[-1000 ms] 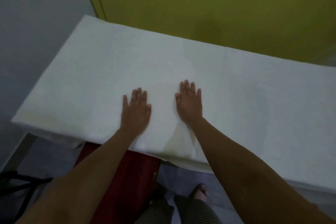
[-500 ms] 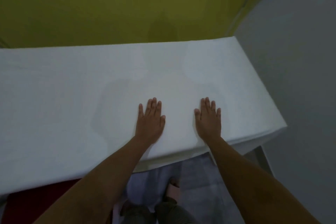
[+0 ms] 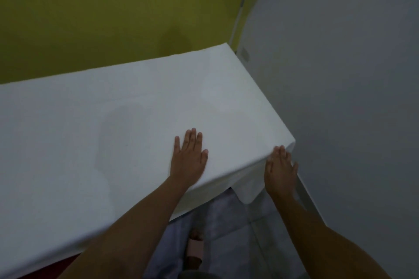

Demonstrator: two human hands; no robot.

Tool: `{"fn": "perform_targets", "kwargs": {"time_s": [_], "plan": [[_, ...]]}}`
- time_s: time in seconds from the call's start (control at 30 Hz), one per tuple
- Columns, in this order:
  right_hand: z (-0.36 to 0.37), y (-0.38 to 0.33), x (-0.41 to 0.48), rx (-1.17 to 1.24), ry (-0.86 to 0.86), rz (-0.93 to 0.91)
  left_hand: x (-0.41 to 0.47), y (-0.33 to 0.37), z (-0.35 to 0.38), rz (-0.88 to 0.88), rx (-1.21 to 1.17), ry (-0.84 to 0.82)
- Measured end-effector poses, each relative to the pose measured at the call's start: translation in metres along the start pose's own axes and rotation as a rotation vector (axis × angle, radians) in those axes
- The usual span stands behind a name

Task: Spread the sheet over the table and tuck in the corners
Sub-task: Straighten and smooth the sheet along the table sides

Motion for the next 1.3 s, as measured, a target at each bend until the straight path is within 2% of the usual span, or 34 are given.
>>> {"fn": "perform_targets", "kwargs": {"time_s": [0.1, 0.23, 0.33, 0.47, 0.57, 0.7, 0.87, 1.0, 1.07, 1.17, 1.23, 1.3], "plan": [[-0.012, -0.028, 0.021, -0.01, 0.03, -0.059, -0.001, -0.009, -0.003, -0.062, -0.002, 0.018], [-0.012, -0.117, 0.046, -0.002, -0.01, -0.331, -0.005, -0.033, -0.01, -0.209, -0.029, 0.046], [0.003, -0.175, 0.034, 0.036, -0.086, -0.462, -0.019, -0.068, -0.016, -0.299, -0.03, 0.072], [0.035, -0.209, -0.012, 0.005, -0.179, -0.563, -0.063, -0.134, -0.026, -0.435, -0.042, 0.118], [0.047, -0.225, -0.045, -0.021, -0.171, -0.61, -0.102, -0.183, -0.03, -0.539, -0.046, 0.151], [0.055, -0.261, -0.096, -0.046, -0.169, -0.775, -0.153, -0.23, -0.035, -0.668, -0.072, 0.189], [0.069, -0.312, -0.162, -0.073, -0.228, -0.901, -0.211, -0.268, -0.039, -0.705, -0.082, 0.185], [0.078, -0.35, -0.215, -0.072, -0.279, -1.011, -0.26, -0.308, -0.047, -0.735, -0.094, 0.248], [0.08, -0.367, -0.244, -0.091, -0.262, -1.106, -0.288, -0.328, -0.047, -0.765, -0.102, 0.284], [0.082, -0.39, -0.268, -0.098, -0.241, -1.275, -0.326, -0.362, -0.042, -0.928, -0.164, 0.285], [0.08, -0.408, -0.26, -0.063, -0.199, -1.233, -0.347, -0.381, -0.048, -1.039, -0.191, 0.329], [0.08, -0.419, -0.241, -0.04, -0.165, -1.069, -0.358, -0.395, -0.06, -1.053, -0.14, 0.346]]}}
Point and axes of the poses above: each hand's wrist, its own x-axis towards the middle knuckle, its own z-axis out of the palm, y = z × x, the point moved 5 cm from there along x, towards the middle knuckle, and after that the axes turned 5 degrees about -z, right-handed, at the moved point
